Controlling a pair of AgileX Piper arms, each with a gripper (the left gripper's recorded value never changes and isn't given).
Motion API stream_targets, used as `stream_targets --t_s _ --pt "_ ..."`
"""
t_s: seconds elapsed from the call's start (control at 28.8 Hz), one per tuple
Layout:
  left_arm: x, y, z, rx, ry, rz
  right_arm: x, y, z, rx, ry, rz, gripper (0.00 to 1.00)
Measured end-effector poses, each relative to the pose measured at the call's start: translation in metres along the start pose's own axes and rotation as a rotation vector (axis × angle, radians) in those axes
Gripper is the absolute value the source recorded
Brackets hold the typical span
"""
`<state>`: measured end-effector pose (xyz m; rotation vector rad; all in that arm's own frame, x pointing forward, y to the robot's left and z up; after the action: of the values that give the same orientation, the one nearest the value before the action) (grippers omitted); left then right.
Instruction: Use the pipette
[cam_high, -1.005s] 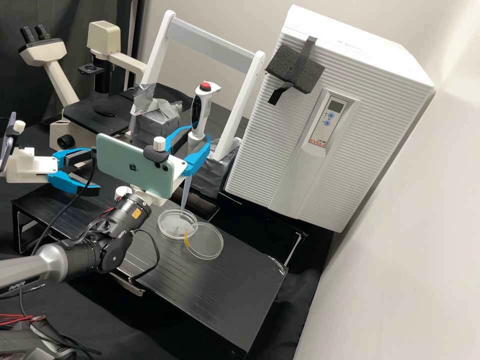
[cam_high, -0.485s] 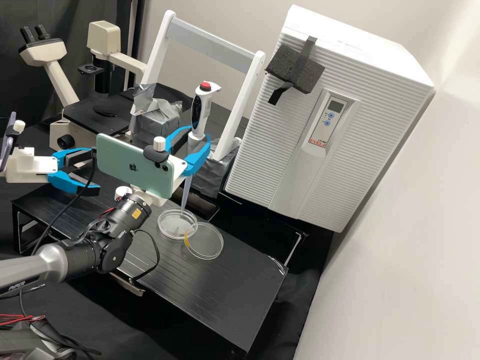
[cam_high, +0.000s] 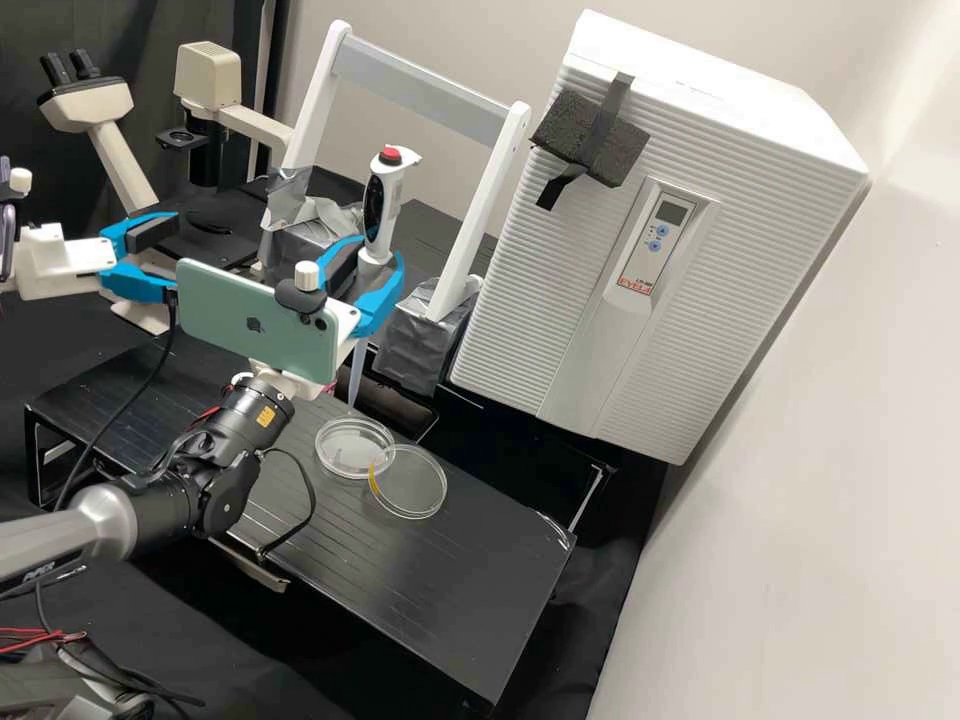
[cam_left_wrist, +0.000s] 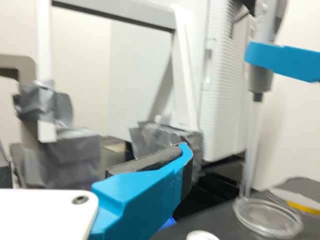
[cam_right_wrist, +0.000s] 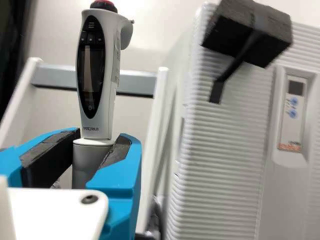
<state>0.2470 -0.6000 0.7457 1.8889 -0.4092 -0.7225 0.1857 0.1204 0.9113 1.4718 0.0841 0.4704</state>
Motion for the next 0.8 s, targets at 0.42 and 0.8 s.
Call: stream_targets --t_s 0.42,0.8 --pt "0.0079 0.032 -0.026 0.057 0.082 0.063 0.016 -0.019 0.004 0.065 0.006 -0.078 0.0" --pt "0.0098 0.057 -0.042 0.044 0.137 0.129 0.032 -0.026 0.018 0.087 -0.045 -0.091 0.0"
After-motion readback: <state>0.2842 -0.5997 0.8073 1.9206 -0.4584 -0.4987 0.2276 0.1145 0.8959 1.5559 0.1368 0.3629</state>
